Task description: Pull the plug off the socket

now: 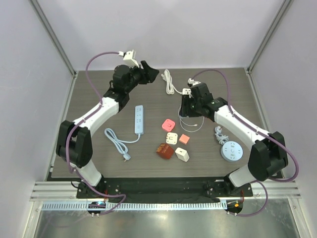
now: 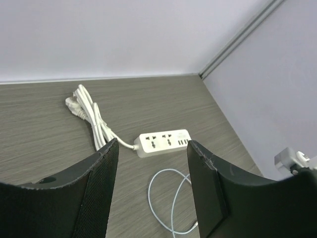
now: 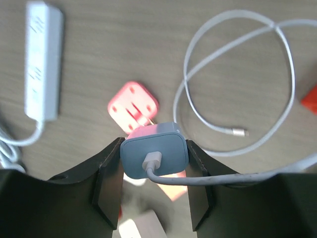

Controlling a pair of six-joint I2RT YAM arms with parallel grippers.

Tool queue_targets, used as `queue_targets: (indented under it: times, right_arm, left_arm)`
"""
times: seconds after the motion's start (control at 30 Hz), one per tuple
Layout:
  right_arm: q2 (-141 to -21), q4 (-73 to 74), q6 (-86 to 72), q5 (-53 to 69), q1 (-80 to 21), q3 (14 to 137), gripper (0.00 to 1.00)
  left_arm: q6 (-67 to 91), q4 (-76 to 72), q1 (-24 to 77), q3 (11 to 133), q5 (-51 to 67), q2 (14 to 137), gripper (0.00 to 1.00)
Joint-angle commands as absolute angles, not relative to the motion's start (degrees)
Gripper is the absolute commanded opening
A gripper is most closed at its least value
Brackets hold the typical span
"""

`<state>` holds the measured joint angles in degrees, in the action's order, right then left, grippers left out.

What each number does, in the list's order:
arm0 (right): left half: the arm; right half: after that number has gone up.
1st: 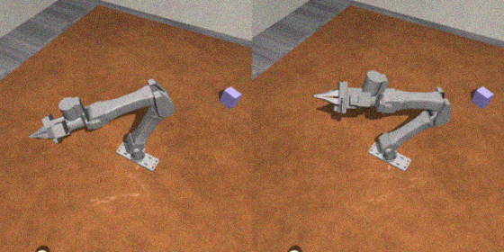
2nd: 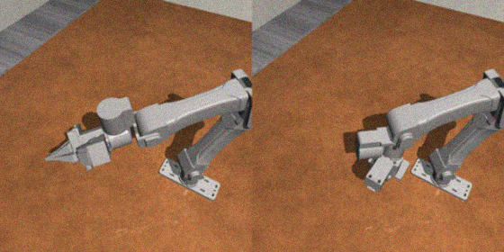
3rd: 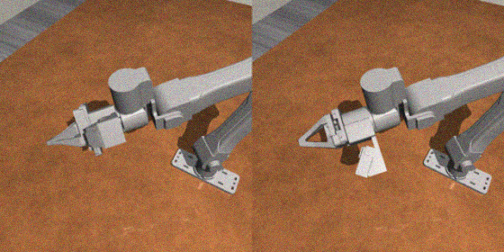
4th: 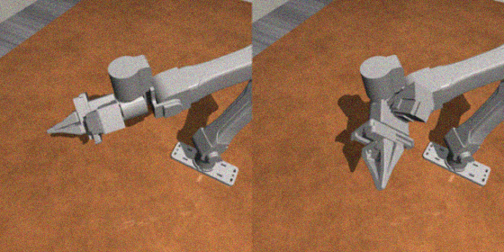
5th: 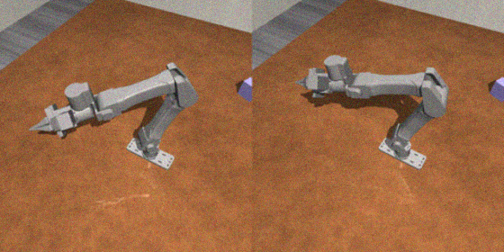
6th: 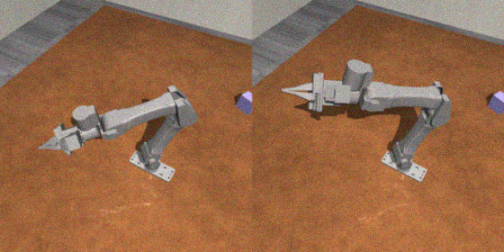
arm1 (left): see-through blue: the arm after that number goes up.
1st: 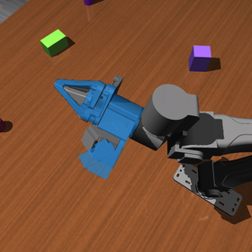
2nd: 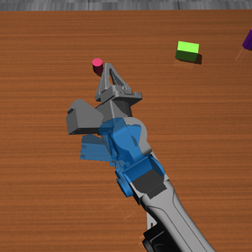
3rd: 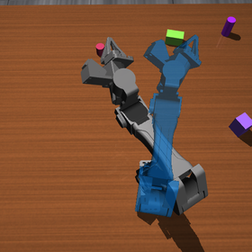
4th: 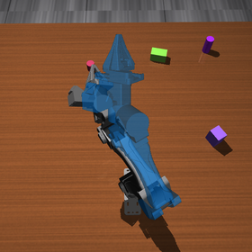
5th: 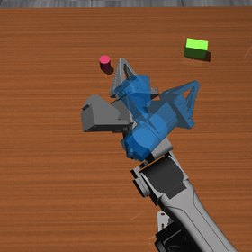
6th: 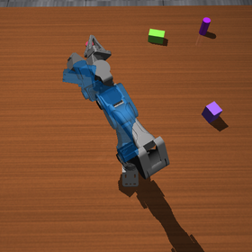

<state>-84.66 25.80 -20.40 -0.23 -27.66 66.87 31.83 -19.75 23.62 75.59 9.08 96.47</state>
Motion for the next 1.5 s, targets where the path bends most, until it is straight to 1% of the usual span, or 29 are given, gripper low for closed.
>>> queue_targets:
  times: [0.0, 0.2, 0.33, 0.37, 0.47, 0.53, 0.63, 0.67, 0.73, 0.77, 0.83, 0.93, 0.97, 1.13, 1.27, 1.33, 1.47]
  right_arm:
    - [-84.72, 37.33, -16.8, 1.05, -27.6, 67.06, 0.01]
    - [-88.14, 39.9, -14.24, -1.67, -27.77, 68.11, 0.01]
    - [-94.64, 40.86, -12.92, -2.46, -29.26, 71.88, 0.02]
    - [-97.7, 42.26, -11.88, -2.9, -29.79, 72.85, 0.06]
    - [-102.98, 44.73, -10.29, -6.23, -31.46, 75.58, 0.13]
    - [-104.58, 45.09, -9.85, -10.01, -31.9, 76.46, 0.14]
    - [-106.61, 44.39, -9.49, -11.6, -31.99, 77.16, 0.24]
    - [-106.96, 43.6, -9.41, -11.51, -32.17, 77.25, 0.36]
    - [-107.4, 42.81, -9.32, -11.69, -32.26, 77.52, 0.47]
    - [-107.58, 42.02, -9.23, -11.95, -32.34, 77.52, 0.57]
    - [-107.05, 41.31, -9.14, -12.56, -32.61, 77.43, 0.64]
    - [-105.48, 39.03, -9.23, -12.92, -32.69, 76.73, 0.81]
    - [-105.03, 38.5, -9.23, -12.75, -32.61, 76.47, 0.85]
    - [-100.21, 35.95, -9.58, -10.46, -32.87, 74.54, 0.9]
    - [-92.23, 33.32, -11.77, -9.05, -33.05, 71.29, 0.91]
    - [-89.22, 32.35, -12.65, -8.62, -32.96, 68.57, 0.94]
    - [-82.89, 29.19, -15.64, -7.91, -32.96, 63.29, 0.95]
  left_arm:
    - [28.39, -18.64, 23.56, 75.76, 11.94, 96.06, 0.59]
    - [27.77, -18.28, 23.29, 76.11, 15.11, 95.89, 0.59]
    - [27.33, -18.28, 23.03, 75.59, 15.73, 95.54, 0.59]
    - [27.33, -18.28, 22.85, 75.41, 16.08, 95.45, 0.59]
    - [27.42, -18.37, 22.15, 75.32, 16.87, 95.71, 0.59]
    - [27.68, -18.63, 21.89, 75.15, 17.31, 95.89, 0.59]
    - [28.3, -19.6, 21.45, 74.8, 17.93, 96.15, 0.59]
    - [28.47, -20.03, 21.36, 74.79, 18.19, 96.59, 0.59]
    - [28.65, -20.48, 21.27, 75.06, 19.33, 97.03, 0.59]
    - [28.83, -20.48, 21.18, 75.23, 19.6, 97.29, 0.59]
    - [29.0, -20.65, 21.09, 75.41, 20.04, 97.91, 0.59]
    - [29.7, -21.27, 21.01, 75.41, 20.3, 98.35, 0.6]
    - [30.06, -21.53, 20.92, 75.41, 20.3, 98.44, 0.6]
    - [33.3, -22.76, 20.92, 75.59, 21.27, 99.31, 0.63]
    - [36.56, -24.69, 21.01, 74.8, 23.46, 99.4, 0.64]
    - [37.7, -25.22, 21.09, 74.18, 23.82, 99.14, 0.67]
    - [39.64, -24.53, 21.97, 71.99, 24.17, 96.69, 0.72]
